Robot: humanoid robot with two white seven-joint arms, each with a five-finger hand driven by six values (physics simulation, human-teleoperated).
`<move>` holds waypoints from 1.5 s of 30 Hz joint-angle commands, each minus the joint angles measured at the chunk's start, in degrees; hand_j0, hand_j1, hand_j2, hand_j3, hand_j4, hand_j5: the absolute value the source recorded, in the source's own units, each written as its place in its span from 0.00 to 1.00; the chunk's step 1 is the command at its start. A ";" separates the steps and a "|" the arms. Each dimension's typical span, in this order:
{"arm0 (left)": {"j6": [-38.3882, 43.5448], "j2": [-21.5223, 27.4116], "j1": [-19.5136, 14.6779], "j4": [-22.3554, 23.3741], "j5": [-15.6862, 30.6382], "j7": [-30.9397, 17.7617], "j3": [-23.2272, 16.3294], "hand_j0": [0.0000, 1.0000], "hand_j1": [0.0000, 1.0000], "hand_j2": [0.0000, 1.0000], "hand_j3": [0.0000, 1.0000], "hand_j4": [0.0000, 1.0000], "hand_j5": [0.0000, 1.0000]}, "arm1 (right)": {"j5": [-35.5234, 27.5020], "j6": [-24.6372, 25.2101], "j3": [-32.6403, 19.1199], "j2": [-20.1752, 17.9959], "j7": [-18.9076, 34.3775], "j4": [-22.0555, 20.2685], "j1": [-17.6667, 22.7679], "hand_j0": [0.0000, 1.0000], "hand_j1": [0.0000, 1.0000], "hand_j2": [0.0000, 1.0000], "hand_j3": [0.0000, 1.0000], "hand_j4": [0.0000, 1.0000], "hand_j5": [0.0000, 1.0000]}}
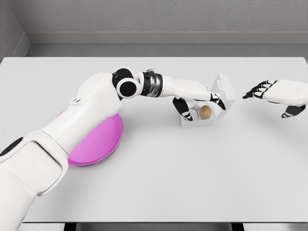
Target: Pack egg into the box and close the box lid
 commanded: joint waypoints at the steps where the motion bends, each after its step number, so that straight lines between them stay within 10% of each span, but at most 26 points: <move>1: 0.16 0.43 0.00 -0.03 0.59 0.03 0.17 0.92 0.92 0.92 0.92 0.92 0.92 | -0.24 0.14 -0.02 -0.08 -0.02 0.01 0.00 1.00 1.00 1.00 1.00 1.00 1.00; 21: 0.16 1.84 0.09 -0.38 2.27 0.03 0.09 1.00 1.00 1.00 1.00 1.00 1.00 | 0.20 0.14 0.07 1.77 -0.02 0.10 -3.25 1.00 1.00 1.00 1.00 1.00 1.00; 28: 0.16 1.84 0.09 -0.65 2.18 0.03 0.09 0.74 0.74 0.74 0.74 0.74 0.74 | 0.20 0.14 2.35 3.09 -0.02 0.54 -5.01 1.00 1.00 1.00 1.00 1.00 1.00; 38: 0.16 2.72 -1.05 -1.00 3.50 0.03 0.61 0.75 0.75 0.75 0.75 0.75 0.75 | 0.91 0.14 3.06 3.09 -0.02 4.58 -5.98 1.00 1.00 1.00 1.00 1.00 1.00; 45: 0.16 20.38 -2.29 -7.76 9.65 0.03 2.37 0.78 0.78 0.78 0.78 0.78 0.78 | 2.75 0.14 3.85 5.29 -0.02 6.95 -6.24 1.00 1.00 1.00 1.00 1.00 1.00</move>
